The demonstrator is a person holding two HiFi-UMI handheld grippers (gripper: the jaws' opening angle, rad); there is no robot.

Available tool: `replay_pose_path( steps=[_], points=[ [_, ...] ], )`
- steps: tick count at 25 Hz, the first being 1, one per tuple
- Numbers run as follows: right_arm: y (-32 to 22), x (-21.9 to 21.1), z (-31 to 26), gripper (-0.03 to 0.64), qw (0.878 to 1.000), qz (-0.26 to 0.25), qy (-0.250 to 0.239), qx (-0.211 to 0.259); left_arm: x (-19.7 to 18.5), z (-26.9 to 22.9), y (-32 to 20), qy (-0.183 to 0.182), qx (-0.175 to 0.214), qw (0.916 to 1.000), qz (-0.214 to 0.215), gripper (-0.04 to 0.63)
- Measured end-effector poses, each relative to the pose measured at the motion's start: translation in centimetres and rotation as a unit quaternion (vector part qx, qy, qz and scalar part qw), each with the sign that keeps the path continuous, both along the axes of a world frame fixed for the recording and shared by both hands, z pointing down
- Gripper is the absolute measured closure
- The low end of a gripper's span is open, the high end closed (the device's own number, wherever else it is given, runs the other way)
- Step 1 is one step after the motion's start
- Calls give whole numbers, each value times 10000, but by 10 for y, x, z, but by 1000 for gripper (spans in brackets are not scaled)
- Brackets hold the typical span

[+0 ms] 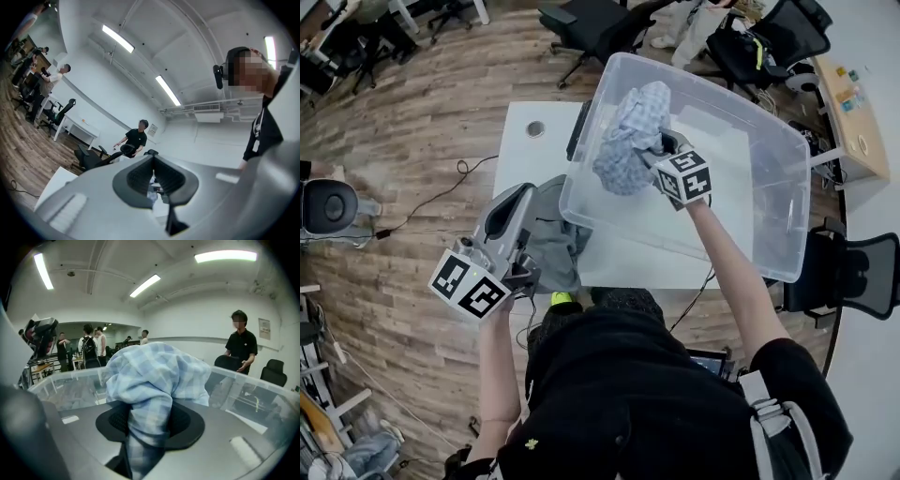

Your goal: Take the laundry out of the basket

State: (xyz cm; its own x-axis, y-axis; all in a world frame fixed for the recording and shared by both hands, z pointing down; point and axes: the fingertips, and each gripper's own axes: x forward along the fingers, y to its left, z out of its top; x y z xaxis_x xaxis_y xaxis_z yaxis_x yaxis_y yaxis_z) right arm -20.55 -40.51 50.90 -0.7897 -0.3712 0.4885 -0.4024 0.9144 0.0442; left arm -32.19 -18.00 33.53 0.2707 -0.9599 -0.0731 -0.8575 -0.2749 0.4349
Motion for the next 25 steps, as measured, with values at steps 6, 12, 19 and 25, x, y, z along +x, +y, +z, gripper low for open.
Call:
replay_pose_path(
  steps=[6,12,19,25],
  points=[
    [6,24,-60,448,9960,649,-486,365,4,-8,7,-105,44,9992,385,588],
    [41,32,-102,448,9895,913,-817,769,6,-5,12,-352,9,9976,604,588],
    [90,39,-155,447,9766,1175,-1332,1210,8,-6,29,-637,132,9959,628,588],
    [133,52,-217,446,9610,1196,-1716,1807,16,-6,55,-642,177,9949,756,588]
  ],
)
